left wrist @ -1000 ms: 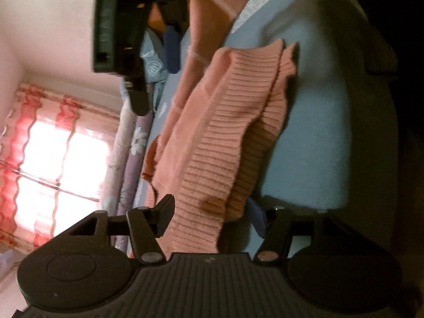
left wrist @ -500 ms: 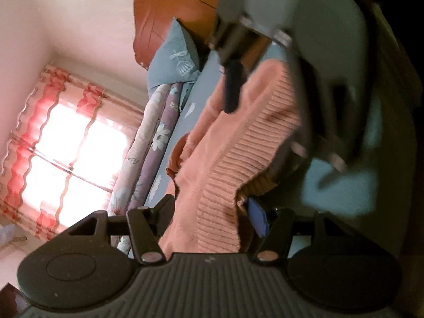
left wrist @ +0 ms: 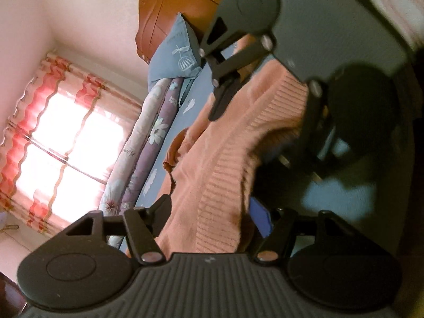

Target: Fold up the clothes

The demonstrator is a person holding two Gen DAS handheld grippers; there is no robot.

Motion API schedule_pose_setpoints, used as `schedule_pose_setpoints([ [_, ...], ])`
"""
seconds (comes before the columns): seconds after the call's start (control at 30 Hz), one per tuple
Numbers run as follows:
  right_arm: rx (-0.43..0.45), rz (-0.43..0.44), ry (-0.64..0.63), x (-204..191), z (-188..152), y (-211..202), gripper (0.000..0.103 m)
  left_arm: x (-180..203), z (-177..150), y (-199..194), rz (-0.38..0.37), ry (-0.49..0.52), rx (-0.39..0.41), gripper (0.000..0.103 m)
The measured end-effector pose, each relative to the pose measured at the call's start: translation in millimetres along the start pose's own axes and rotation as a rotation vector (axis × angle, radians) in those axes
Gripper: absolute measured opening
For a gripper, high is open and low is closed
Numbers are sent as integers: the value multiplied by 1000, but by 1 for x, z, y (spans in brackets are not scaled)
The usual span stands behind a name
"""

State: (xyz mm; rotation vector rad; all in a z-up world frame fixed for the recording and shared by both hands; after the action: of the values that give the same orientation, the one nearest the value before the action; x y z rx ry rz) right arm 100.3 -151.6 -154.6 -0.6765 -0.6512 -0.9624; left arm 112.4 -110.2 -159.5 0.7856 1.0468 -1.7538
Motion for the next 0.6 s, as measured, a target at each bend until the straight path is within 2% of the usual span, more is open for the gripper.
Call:
schedule_pose_setpoints([
  [0.03, 11, 10, 35, 5, 2, -3, 29, 0, -1, -1, 0, -3, -4, 67],
  [0.07, 24, 15, 70, 10, 4, -6, 22, -1, -1, 0, 0, -12, -9, 67],
  [0.17, 49, 18, 158, 26, 7, -10, 17, -1, -2, 0, -18, -30, -16, 67],
  [0.3, 61, -5, 274, 50, 3, -12, 14, 6, -1, 4, -5, -6, -17, 67],
  [0.47, 65, -7, 389, 68, -1, -13, 14, 11, -7, 18, 67, 35, -41, 68],
  [0.6, 45, -3, 410, 71, -3, -7, 14, 14, -7, 21, 136, 109, -38, 68],
])
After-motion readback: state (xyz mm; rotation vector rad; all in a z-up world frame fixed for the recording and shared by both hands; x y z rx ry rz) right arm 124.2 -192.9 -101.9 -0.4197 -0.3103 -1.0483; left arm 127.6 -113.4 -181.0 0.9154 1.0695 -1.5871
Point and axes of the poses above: each gripper's, at about its wrist camera, not at the fingertips, and y roughly the way its jaws point, x to its right, z to its top, the point moved 7 cm from there along y, roughly the way its jaws point, and after that the axes turned 5 degrees about x, right-handed, at the moved point
